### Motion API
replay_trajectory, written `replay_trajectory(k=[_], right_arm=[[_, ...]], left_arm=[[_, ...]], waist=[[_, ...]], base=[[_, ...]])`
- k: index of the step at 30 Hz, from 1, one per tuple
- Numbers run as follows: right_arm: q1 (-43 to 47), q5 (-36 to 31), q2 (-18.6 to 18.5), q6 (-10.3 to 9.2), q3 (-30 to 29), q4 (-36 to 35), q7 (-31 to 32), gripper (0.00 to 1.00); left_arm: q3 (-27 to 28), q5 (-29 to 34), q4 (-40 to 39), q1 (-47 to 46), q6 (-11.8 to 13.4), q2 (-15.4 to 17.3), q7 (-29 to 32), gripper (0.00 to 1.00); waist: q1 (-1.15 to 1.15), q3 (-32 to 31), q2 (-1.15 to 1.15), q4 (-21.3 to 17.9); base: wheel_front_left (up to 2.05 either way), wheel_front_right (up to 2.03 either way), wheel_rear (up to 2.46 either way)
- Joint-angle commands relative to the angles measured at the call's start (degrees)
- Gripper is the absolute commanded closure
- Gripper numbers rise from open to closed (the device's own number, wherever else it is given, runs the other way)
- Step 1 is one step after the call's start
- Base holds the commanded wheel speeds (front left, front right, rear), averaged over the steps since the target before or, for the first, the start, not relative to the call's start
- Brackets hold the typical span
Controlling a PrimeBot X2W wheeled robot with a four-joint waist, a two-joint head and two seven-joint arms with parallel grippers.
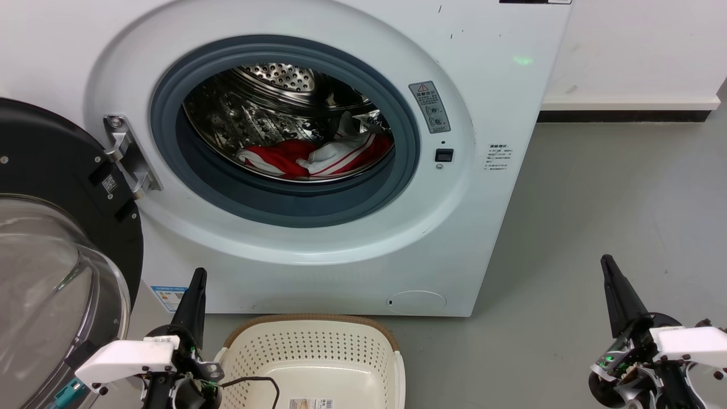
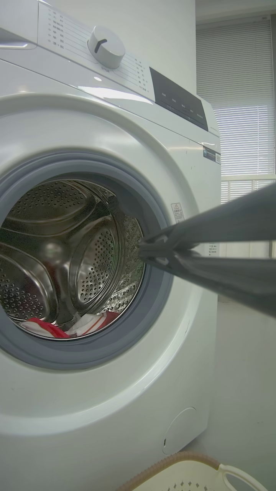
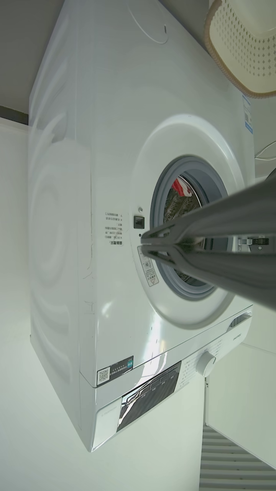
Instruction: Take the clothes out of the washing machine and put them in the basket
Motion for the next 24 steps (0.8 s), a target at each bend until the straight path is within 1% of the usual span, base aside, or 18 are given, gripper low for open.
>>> replay_trajectory(k=[1, 24], right_arm=[[-0.75, -0.25, 0.19, 0.00, 0.03, 0.08, 0.02, 1.00], [-0.75, -0.25, 0.19, 0.00, 0.03, 0.08, 0.01, 1.00]], left_arm=[[0.15, -0.14, -0.02, -0.35, -0.26, -0.04, 0.12, 1.00], [0.15, -0.14, -0.02, -0.35, -0.26, -0.04, 0.11, 1.00]], waist=[[0.00, 0.00, 0.00, 0.00], [0.00, 0.00, 0.00, 0.00]], base=[[0.00, 0.00, 0.00], [0.00, 0.00, 0.00]])
